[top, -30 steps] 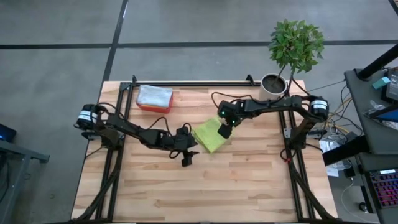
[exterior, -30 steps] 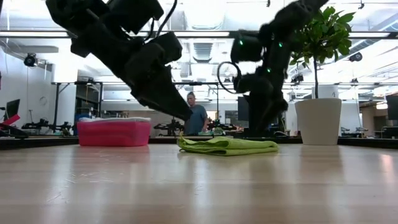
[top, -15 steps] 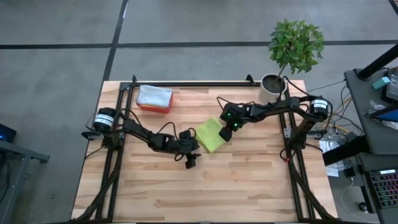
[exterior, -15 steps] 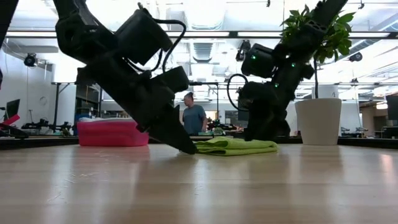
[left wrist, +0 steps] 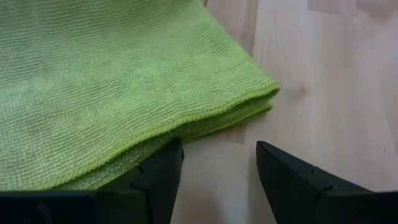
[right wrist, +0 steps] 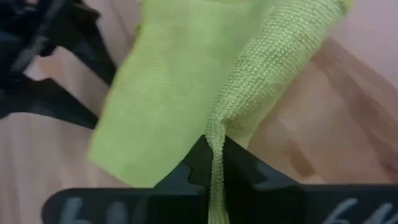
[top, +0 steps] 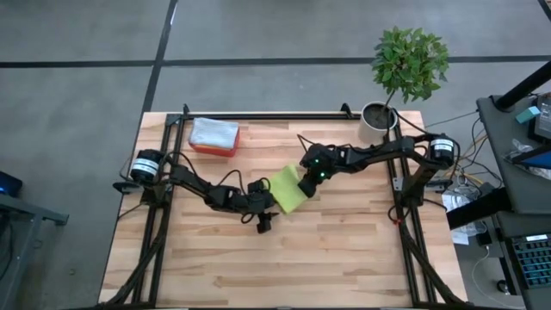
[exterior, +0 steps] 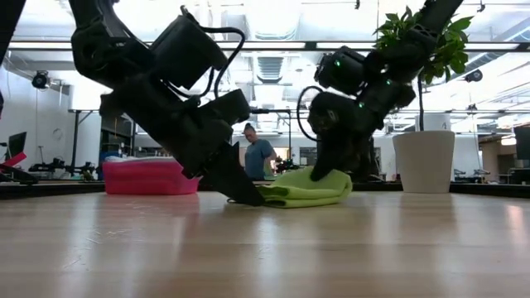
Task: Fold microfiber towels
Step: Fold the light green microfiber cloth
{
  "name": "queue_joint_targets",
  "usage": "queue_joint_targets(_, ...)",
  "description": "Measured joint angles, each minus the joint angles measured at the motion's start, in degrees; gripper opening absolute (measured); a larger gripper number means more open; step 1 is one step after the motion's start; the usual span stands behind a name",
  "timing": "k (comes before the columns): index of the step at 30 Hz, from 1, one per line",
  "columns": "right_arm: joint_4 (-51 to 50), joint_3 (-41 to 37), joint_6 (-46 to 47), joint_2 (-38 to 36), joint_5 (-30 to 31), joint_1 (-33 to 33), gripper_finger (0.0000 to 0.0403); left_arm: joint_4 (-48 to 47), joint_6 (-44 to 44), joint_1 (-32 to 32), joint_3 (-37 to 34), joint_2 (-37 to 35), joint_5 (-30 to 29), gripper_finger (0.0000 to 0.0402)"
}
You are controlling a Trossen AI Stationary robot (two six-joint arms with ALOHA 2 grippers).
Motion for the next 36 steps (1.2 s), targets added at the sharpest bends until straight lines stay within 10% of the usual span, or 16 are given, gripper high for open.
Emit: queue_joint_targets(36, 0.1, 17.4, 9.4, 16.0, 12.1, 14.6, 0.0054, -3.3, -0.3, 0.0, -2.1, -4.4, 2.2, 0.0194)
